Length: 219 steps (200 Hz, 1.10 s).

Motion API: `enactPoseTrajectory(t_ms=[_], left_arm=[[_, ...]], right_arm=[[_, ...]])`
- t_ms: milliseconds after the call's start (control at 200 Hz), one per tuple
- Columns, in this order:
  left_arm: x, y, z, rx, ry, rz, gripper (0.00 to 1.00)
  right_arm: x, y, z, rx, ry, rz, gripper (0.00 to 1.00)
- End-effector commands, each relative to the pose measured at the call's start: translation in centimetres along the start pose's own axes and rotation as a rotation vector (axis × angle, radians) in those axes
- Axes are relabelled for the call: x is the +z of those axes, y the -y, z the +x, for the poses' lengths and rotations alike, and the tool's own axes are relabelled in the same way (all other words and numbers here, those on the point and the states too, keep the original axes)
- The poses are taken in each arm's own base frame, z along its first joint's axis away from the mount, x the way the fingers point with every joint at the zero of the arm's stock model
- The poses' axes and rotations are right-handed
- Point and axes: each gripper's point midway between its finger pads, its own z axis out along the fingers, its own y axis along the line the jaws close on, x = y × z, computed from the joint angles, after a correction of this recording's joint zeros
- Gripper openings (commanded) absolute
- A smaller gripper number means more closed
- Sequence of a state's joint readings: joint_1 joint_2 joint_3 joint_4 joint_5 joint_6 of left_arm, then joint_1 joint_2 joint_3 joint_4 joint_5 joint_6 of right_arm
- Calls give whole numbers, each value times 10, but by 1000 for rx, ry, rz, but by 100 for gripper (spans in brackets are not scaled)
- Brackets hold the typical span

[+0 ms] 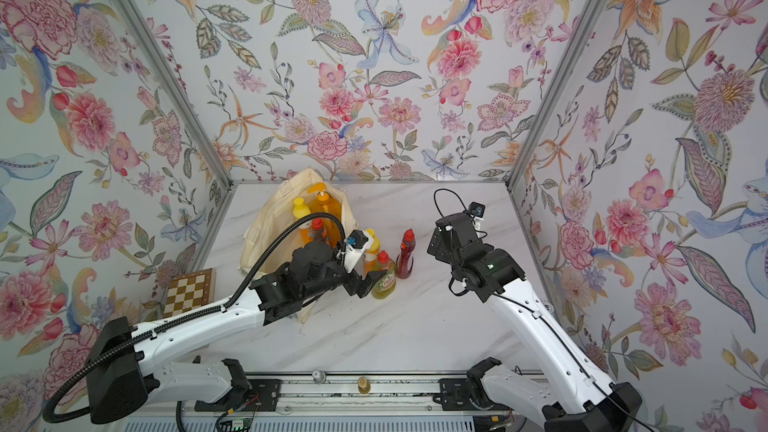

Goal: Pack dish soap into the shopping bag
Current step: Pick up the bottle of dish soap at the center of the board.

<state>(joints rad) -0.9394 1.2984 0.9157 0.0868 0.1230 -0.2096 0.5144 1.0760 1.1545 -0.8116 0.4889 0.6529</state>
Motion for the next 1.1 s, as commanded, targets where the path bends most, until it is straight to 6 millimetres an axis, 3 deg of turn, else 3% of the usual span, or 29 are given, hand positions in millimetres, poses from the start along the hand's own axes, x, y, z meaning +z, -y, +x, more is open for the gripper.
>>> enactPoseTrajectory(t_ms=[0,736,1091], left_arm=[[6,-2,4,-42,-38,6,87],[30,3,10,-68,-81,46,64],[9,4,-29,-86,-59,23,71]], right_arm=[[4,5,7,-5,-24,24,99],[8,4,12,-7,-44,24,99],[7,5,11,-3,-36,25,99]])
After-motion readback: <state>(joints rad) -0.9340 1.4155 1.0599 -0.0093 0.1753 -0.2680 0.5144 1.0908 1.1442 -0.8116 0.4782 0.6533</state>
